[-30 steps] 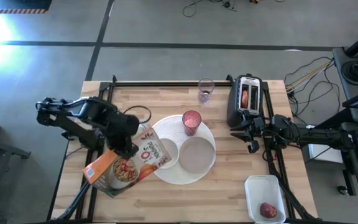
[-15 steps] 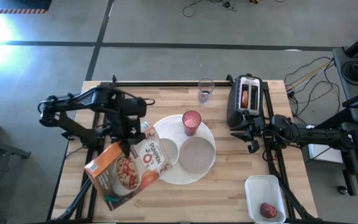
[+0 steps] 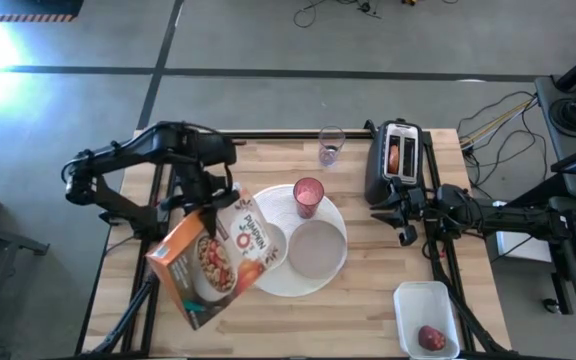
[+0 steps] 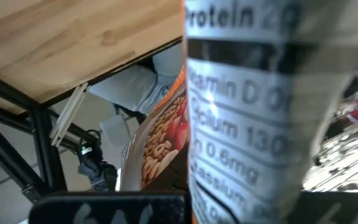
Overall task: Arrange a breakfast setting
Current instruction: Pour the cereal from the orange cereal box into the white bowl
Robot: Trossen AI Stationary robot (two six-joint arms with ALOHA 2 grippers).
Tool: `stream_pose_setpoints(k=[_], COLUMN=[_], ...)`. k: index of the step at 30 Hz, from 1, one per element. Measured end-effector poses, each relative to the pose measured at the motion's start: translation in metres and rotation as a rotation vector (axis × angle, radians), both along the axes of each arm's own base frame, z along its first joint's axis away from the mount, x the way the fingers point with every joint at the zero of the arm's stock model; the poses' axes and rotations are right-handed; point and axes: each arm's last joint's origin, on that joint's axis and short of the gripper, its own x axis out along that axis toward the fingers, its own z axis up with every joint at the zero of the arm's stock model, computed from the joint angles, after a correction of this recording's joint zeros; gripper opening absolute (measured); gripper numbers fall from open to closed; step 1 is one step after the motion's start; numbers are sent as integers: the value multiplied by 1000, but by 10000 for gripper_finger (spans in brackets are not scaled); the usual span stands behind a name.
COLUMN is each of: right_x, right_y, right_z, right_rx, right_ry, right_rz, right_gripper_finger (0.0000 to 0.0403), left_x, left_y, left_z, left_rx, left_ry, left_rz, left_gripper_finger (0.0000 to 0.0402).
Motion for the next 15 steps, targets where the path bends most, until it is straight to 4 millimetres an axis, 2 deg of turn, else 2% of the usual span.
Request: stream_pose_setpoints(k=[6,15], right_x=[0,0], right_y=[0,0], right_z=[0,-1], right_rx=[-4,-25], right_ry=[2,6], right_rz=[0,0], right_gripper_finger=[84,84], left_x=[0,-5], left_y=[11,10], left_z=[-7,-28], left_rx=[-14,-54], left_ry=[24,107], left_rz=[45,48], left_gripper_finger=[0,0])
